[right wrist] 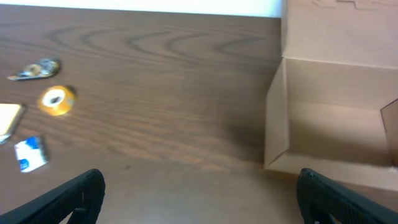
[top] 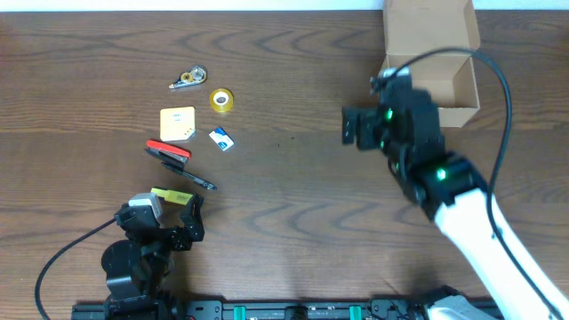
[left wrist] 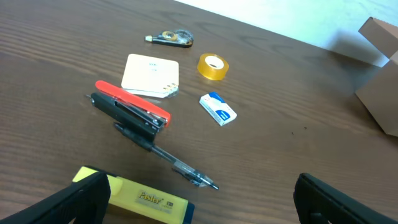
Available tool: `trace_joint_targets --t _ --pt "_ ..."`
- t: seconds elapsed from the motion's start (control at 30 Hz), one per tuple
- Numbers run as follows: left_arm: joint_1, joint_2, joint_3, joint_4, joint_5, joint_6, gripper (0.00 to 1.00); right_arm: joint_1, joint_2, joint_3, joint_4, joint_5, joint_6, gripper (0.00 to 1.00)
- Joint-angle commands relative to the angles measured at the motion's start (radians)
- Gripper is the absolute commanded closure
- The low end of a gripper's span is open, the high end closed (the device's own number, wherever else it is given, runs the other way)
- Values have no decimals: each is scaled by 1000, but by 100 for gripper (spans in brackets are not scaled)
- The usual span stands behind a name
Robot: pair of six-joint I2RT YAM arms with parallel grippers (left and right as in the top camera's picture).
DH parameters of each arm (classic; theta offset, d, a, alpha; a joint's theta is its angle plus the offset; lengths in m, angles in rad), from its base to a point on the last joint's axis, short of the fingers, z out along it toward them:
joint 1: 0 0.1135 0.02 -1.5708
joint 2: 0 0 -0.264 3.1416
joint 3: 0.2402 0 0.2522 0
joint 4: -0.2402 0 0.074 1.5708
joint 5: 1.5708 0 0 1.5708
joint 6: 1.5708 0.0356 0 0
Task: Pack container
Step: 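Move the right gripper to the cardboard box's right wall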
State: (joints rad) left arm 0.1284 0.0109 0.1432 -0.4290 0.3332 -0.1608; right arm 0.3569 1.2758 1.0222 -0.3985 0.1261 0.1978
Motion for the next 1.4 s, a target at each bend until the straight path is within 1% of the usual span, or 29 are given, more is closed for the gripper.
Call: trace_joint_targets --t 0.0,0.1,0.17,0.33,0.47,0.63,0.73,0.83,0.97,1.03,1.1,1.17,1.27,1.37 --pt "0 -7 -19 0 -3 -4 5 -69 88 61 -2 -48 -66 1" --pt "0 -7 -19 0 -3 -4 5 -124 169 94 5 -48 -66 1" --pt "0 -7 -19 0 -3 -4 5 -151 211 101 18 -48 -65 3" --pt "0 -7 -19 0 -3 -4 5 -211 319 101 103 -48 -66 4" --pt "0 -7 -19 0 -3 -4 5 -235 373 101 152 -49 -65 9" --pt "0 -7 -19 0 -3 -4 5 -235 442 101 172 -50 -65 10" --pt "0 -7 -19 0 -3 -4 5 -232 459 101 187 -56 -65 20" --pt "0 -7 -19 0 -3 -4 5 -230 461 101 210 -56 -65 37" --pt "0 -7 -19 0 -3 -4 5 -230 461 101 245 -55 -65 55" --pt "0 -7 -19 0 -3 -4 5 -230 462 101 253 -55 -65 56" --pt "0 -7 -19 0 -3 -4 5 -231 468 101 258 -55 -65 49" --pt "0 -7 -19 0 -3 -4 5 -232 481 101 260 -55 -65 48" --pt "0 -7 -19 0 -3 -4 5 -232 507 101 260 -51 -65 51" --pt "0 -7 -19 0 -3 -4 4 -232 514 101 261 -51 -65 60"
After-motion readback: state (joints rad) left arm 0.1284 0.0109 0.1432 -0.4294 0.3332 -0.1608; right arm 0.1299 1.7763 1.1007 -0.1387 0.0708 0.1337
